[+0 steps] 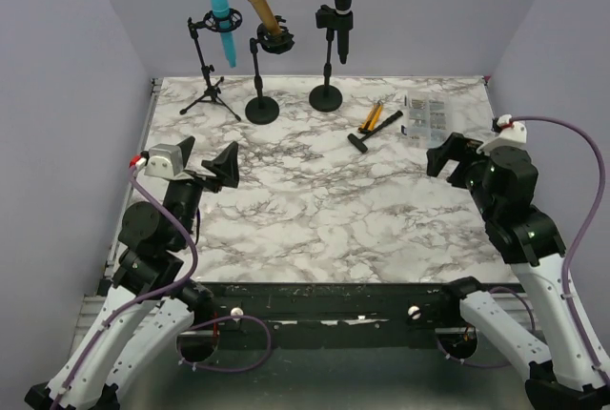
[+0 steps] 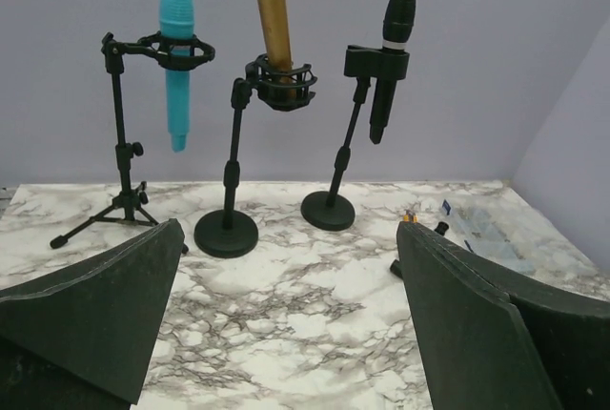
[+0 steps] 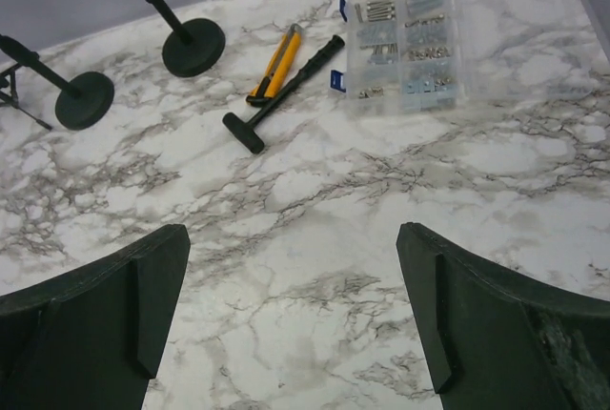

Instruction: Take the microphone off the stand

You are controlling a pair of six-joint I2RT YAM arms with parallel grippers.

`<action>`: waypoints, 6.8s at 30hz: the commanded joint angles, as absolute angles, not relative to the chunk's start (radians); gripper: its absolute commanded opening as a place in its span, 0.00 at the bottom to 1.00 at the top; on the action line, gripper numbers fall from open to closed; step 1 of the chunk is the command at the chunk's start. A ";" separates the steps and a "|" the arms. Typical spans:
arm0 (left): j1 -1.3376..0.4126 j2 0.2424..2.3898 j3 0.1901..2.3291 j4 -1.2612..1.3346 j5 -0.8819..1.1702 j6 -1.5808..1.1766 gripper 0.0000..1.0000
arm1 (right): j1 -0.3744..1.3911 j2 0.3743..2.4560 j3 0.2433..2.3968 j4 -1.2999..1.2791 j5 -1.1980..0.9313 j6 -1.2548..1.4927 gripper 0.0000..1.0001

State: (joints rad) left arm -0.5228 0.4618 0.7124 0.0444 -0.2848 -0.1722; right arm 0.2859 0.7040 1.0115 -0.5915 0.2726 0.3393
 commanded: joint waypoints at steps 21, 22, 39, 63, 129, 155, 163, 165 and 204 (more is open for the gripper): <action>-0.517 0.679 0.938 0.050 -0.033 -0.315 0.99 | 0.279 0.789 0.710 -0.202 -0.045 0.552 1.00; -0.517 0.701 0.966 0.044 -0.049 -0.300 0.99 | 0.279 0.819 0.711 -0.195 -0.070 0.538 1.00; -0.464 0.655 0.828 0.096 0.070 -0.106 0.99 | 0.279 1.568 1.073 0.395 -0.245 0.406 1.00; -0.532 0.691 0.770 0.147 -0.020 -0.005 0.99 | 0.244 2.350 2.005 0.478 -0.410 0.241 0.81; -0.559 0.678 0.694 0.281 0.233 -0.144 0.92 | 0.649 1.094 0.643 0.336 -0.377 0.088 0.19; -0.588 0.685 0.704 0.256 0.204 -0.150 0.94 | 0.653 0.963 1.019 -0.210 -0.192 0.273 0.85; -0.590 0.701 0.714 0.249 0.203 -0.163 0.94 | 0.702 1.021 1.200 -0.305 -0.096 0.382 0.95; -0.590 0.701 0.716 0.242 0.199 -0.158 0.94 | 0.734 1.045 1.244 -0.328 -0.075 0.391 1.00; -0.591 0.792 0.769 0.184 0.223 -0.175 0.99 | 1.214 1.388 1.483 -0.321 0.968 0.126 0.38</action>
